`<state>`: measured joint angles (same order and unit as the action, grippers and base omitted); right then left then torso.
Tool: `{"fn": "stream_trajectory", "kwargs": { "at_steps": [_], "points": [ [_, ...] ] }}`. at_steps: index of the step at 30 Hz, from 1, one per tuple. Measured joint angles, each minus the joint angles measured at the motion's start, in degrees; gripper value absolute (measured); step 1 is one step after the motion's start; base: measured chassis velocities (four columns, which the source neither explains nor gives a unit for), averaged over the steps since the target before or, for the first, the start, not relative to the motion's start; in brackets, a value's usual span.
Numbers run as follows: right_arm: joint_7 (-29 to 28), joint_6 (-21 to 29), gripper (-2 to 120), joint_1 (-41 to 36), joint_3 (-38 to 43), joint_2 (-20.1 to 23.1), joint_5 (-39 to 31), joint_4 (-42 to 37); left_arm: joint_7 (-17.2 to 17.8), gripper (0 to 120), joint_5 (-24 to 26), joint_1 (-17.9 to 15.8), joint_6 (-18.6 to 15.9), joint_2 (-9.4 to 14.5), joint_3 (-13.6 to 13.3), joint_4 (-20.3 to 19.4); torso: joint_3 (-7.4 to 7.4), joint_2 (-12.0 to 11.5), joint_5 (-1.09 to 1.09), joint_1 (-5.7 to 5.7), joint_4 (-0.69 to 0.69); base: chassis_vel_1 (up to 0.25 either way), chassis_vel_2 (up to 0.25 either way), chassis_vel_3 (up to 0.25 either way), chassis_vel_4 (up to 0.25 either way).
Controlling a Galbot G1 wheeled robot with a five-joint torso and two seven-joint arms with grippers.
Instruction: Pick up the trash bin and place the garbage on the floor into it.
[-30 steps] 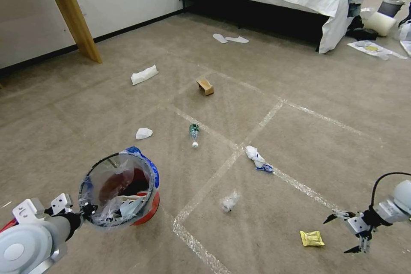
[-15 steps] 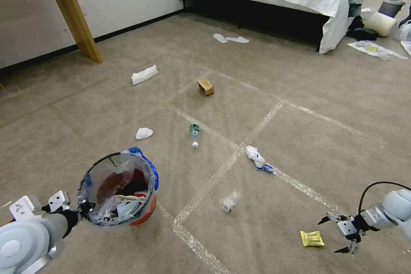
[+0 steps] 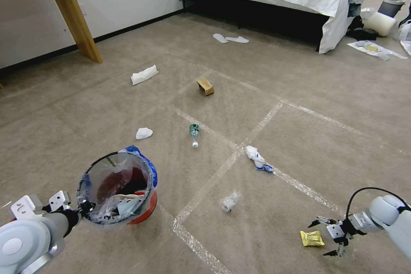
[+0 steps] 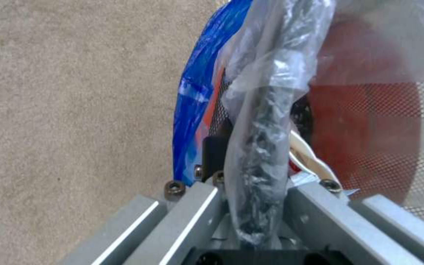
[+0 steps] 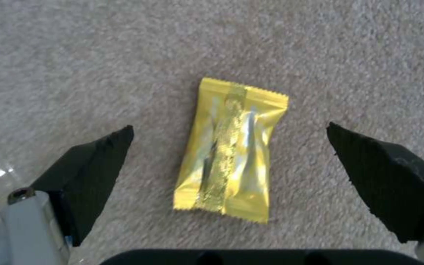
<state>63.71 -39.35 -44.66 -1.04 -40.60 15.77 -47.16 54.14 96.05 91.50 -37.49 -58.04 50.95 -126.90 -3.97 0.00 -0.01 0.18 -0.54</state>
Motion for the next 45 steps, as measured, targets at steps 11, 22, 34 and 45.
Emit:
{"fn": "stream_trajectory", "kwargs": {
  "at_steps": [11, 22, 34, 45],
  "points": [
    [-1.07, -0.08, 100, 0.98, -0.31, -0.28, 1.99, 1.19, -0.35, 0, -0.46, -0.02, 0.06, -0.23, -0.3, 0.02, 0.0, 0.0, 0.0, 0.0, -0.02, 0.0, 0.0, 0.0, 0.0],
    [-1.86, -0.17, 100, 0.97, -0.12, -0.31, 3.36, 1.37, -0.54, 0, -0.61, -0.04, 0.15, -0.33, -0.38, -0.23, 0.0, 0.0, 0.0, 0.0, -0.02, 0.0, 0.0, 0.0, 0.0],
    [-2.52, -0.22, 92, 0.87, -0.19, -0.94, 4.41, 1.85, -0.85, 0, -1.19, -0.62, 0.33, -0.54, -0.96, 0.03, 0.0, 0.0, 0.0, 0.0, -0.02, 0.0, 0.0, 0.0, 0.0],
    [-2.88, -0.35, 50, 0.74, -0.21, -1.13, 4.95, 2.01, -1.31, 0, -1.73, -1.13, 0.5, -0.71, -1.45, 0.69, 0.0, 0.0, 0.0, 0.0, -0.02, 0.0, 0.0, 0.0, 0.0]
  ]
}}
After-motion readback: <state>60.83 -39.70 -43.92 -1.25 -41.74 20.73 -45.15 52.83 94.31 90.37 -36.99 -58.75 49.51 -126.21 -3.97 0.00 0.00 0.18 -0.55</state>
